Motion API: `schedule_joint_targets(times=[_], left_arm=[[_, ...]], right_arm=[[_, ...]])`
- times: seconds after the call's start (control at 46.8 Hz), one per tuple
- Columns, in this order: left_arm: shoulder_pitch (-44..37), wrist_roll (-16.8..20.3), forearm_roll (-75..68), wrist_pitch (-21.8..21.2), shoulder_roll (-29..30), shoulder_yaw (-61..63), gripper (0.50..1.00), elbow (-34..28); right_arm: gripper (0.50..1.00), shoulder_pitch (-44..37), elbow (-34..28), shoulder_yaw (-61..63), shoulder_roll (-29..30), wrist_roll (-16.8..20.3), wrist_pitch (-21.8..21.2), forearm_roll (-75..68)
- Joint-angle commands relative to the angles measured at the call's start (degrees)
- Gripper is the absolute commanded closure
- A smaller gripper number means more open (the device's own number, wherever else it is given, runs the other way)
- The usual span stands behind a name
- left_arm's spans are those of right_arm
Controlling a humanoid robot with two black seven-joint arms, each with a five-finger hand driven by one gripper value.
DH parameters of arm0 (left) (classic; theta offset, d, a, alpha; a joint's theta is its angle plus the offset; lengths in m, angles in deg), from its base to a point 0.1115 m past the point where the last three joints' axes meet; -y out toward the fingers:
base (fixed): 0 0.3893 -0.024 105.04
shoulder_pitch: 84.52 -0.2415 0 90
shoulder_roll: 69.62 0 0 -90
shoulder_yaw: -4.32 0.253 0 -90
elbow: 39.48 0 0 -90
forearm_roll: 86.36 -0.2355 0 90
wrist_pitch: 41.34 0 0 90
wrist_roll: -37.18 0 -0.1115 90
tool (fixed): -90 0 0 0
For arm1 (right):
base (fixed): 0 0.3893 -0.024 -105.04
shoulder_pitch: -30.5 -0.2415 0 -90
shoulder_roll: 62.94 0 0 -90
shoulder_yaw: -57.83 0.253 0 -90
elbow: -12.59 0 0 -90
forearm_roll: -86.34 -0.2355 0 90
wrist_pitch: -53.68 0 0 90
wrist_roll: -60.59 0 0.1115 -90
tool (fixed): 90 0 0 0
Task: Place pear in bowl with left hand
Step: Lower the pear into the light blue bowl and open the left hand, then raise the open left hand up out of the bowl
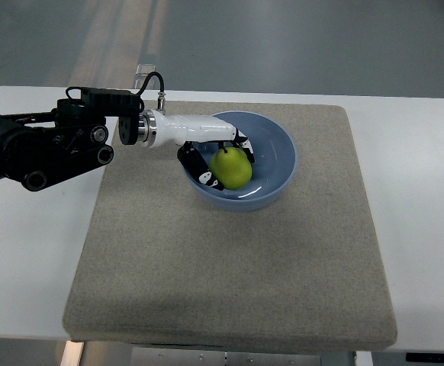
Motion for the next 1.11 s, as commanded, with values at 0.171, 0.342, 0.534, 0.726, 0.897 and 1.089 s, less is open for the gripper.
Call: schedule_joint_targets(times=[0.171,0.342,0.534,0.726,0.897,1.089], left_arm=[[0.0,0.1,0.2,0.0,0.0,-0.1,0.575,0.0],[0.0,0.1,0.3,0.0,0.0,-0.4,0.521,0.1],[0.0,0.1,0.4,0.0,0.0,-1.0,0.508,0.1],[0.1,0.1,0.7,0.0,0.1,-3.4,0.508,0.1],[0.2,0.1,0.8,-0.1,0.4,-6.9,0.51,-0.4],[0.2,0.1,0.8,-0.1,0.5,-9.7,0.51,-4.6]], right_arm=[[0.574,0.0,0.0,0.0,0.0,0.0,0.0,0.0],[0.574,0.0,0.0,0.0,0.0,0.0,0.0,0.0],[0.574,0.0,0.0,0.0,0.0,0.0,0.0,0.0],[0.574,0.0,0.0,0.0,0.0,0.0,0.0,0.0],[0.574,0.0,0.0,0.0,0.0,0.0,0.0,0.0],[0.574,0.0,0.0,0.0,0.0,0.0,0.0,0.0]])
